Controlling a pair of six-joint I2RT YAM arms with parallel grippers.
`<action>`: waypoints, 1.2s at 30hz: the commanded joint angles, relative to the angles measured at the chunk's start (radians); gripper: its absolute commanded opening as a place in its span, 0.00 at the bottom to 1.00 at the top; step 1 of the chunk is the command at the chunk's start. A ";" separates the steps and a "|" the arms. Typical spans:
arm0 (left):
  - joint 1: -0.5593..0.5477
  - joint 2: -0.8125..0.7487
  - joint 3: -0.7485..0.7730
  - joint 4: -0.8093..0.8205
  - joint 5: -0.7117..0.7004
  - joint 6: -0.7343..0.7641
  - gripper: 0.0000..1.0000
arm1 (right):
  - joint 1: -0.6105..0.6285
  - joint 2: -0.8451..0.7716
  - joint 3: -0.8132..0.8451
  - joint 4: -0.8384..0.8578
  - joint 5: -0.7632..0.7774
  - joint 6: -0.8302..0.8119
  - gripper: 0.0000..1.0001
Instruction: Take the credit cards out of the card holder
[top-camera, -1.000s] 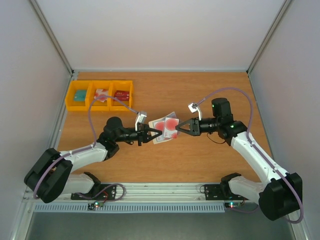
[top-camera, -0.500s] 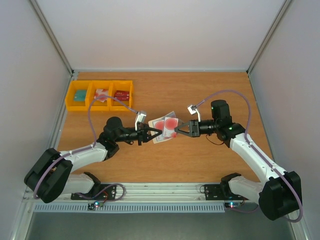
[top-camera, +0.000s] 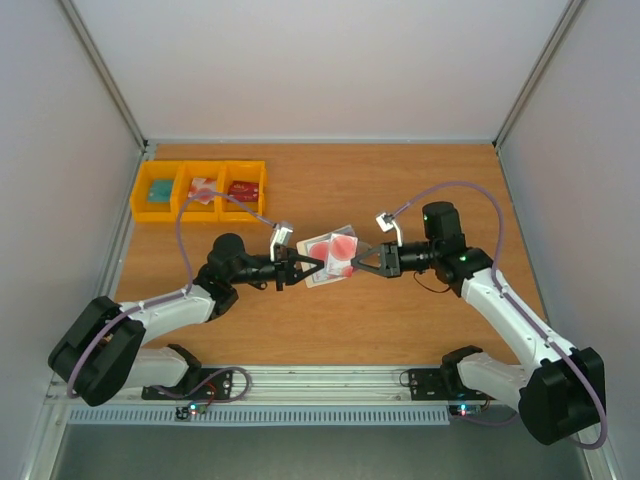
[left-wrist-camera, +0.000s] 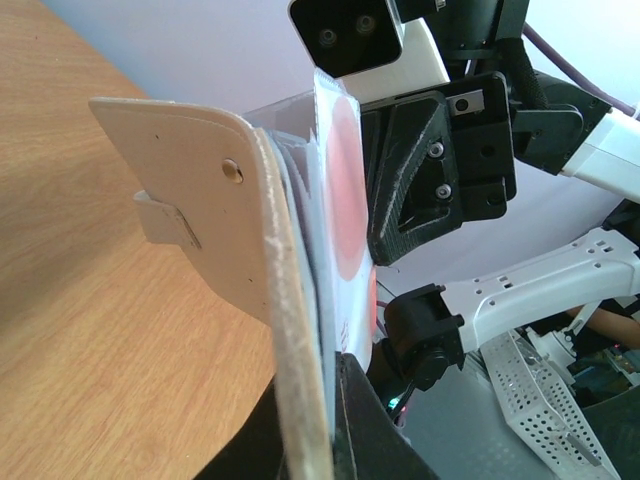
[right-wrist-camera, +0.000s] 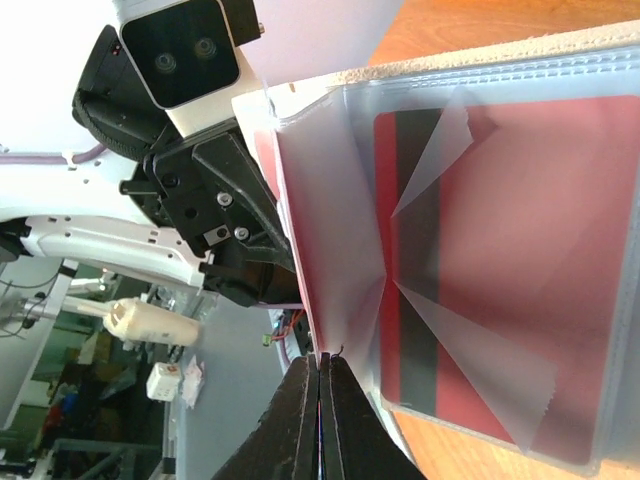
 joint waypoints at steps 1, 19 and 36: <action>0.011 -0.014 -0.008 0.045 -0.012 0.004 0.00 | 0.003 -0.039 0.024 -0.075 0.025 -0.035 0.01; 0.068 -0.041 -0.036 -0.089 -0.018 -0.057 0.00 | -0.006 -0.077 0.134 -0.330 0.257 -0.123 0.01; 0.233 0.178 -0.013 -0.759 -0.213 0.008 0.23 | -0.007 -0.035 0.117 -0.313 0.281 -0.095 0.01</action>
